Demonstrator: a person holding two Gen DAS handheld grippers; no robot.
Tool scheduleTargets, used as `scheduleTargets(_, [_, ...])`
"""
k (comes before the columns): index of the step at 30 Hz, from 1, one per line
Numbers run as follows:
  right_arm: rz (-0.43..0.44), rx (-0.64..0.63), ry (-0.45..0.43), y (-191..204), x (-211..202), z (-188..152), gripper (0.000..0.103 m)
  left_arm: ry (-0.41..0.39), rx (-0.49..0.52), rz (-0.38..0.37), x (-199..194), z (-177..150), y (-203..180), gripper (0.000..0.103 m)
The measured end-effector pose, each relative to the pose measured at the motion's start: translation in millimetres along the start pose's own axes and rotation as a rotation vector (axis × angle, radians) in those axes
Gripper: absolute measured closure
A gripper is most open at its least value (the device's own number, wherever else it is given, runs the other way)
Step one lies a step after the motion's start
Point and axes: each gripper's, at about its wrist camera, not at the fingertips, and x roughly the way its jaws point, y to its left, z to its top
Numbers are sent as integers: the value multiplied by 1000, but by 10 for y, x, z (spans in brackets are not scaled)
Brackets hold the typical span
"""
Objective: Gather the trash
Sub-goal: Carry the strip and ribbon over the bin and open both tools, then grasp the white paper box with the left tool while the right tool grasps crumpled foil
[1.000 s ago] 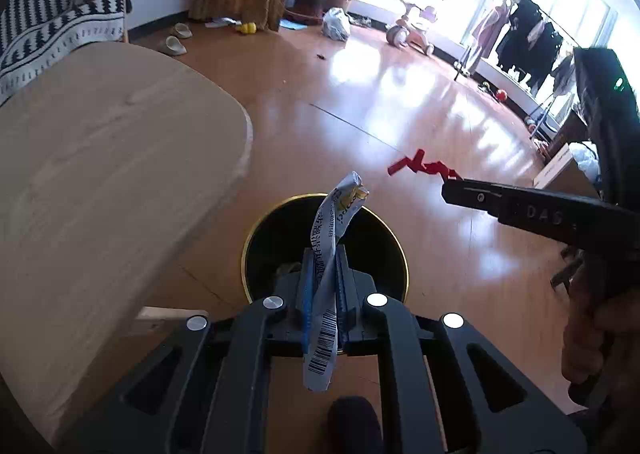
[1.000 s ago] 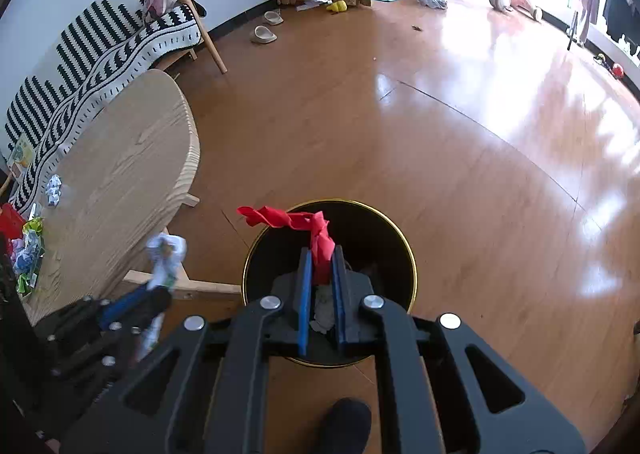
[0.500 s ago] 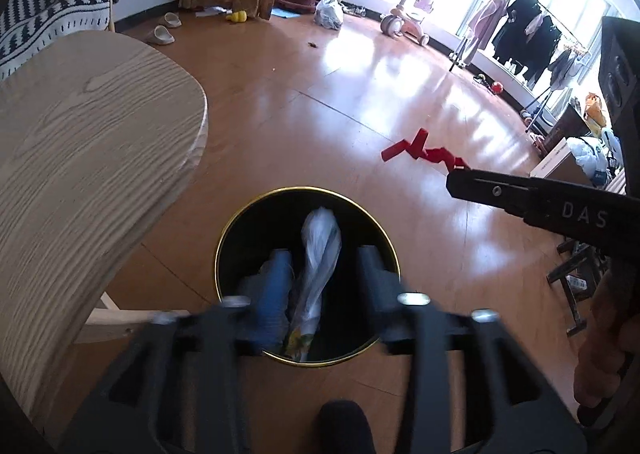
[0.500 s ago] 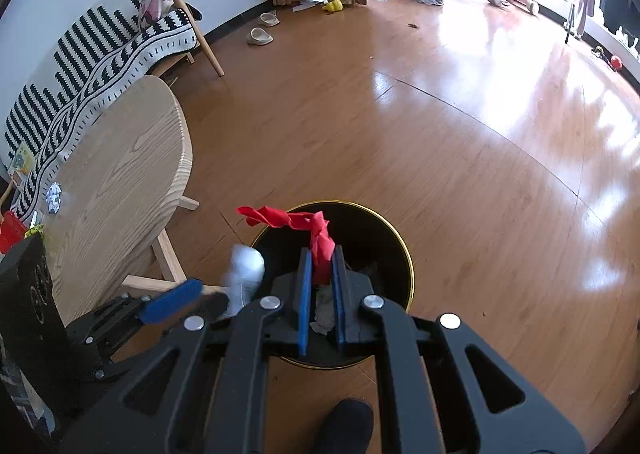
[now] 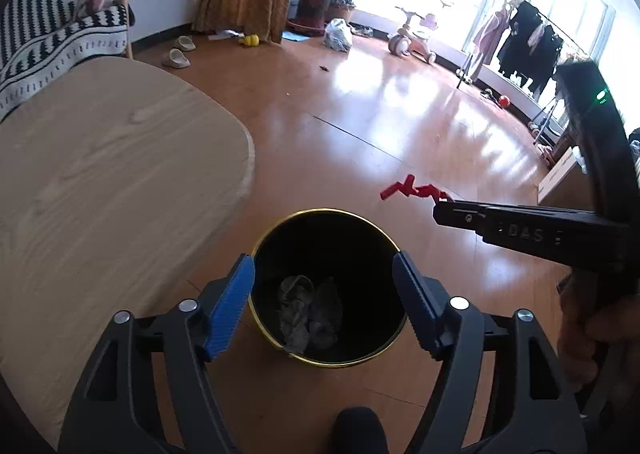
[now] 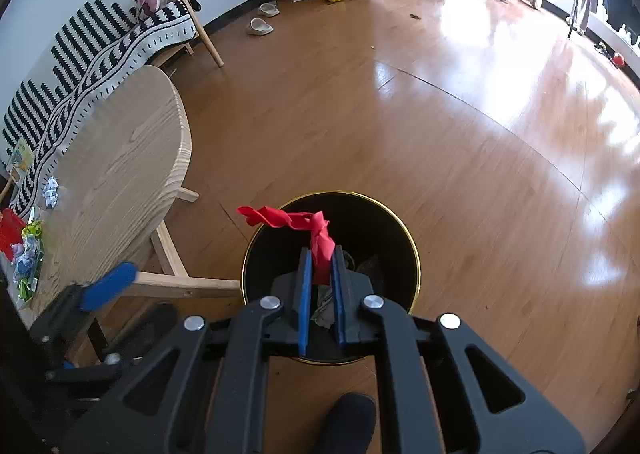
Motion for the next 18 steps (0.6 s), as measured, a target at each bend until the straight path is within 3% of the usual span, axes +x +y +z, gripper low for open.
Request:
scheduleTargets(2, [-11, 2, 17, 26, 51, 7, 90, -12, -3, 12, -99, 9, 63, 29])
scheduleTargets(4, [-23, -1, 39, 78, 120, 3, 78, -25, -9, 30, -236, 13, 166, 24])
scheduleTargets(6, [-35, -9, 45, 138, 163, 9, 35, -37, -20, 49, -362, 4, 264, 20])
scheduleTargets(9, [-41, -25, 27, 311, 162, 44, 34, -65, -49, 91, -628, -14, 468, 13])
scheduleTargets(13, [18, -53, 14, 686, 125, 76, 33, -113, -137, 153, -1060, -81, 879, 10])
scheduleTargets(18, [96, -168, -3, 1537, 79, 64, 31, -160, -310, 323, -1673, -286, 1706, 9])
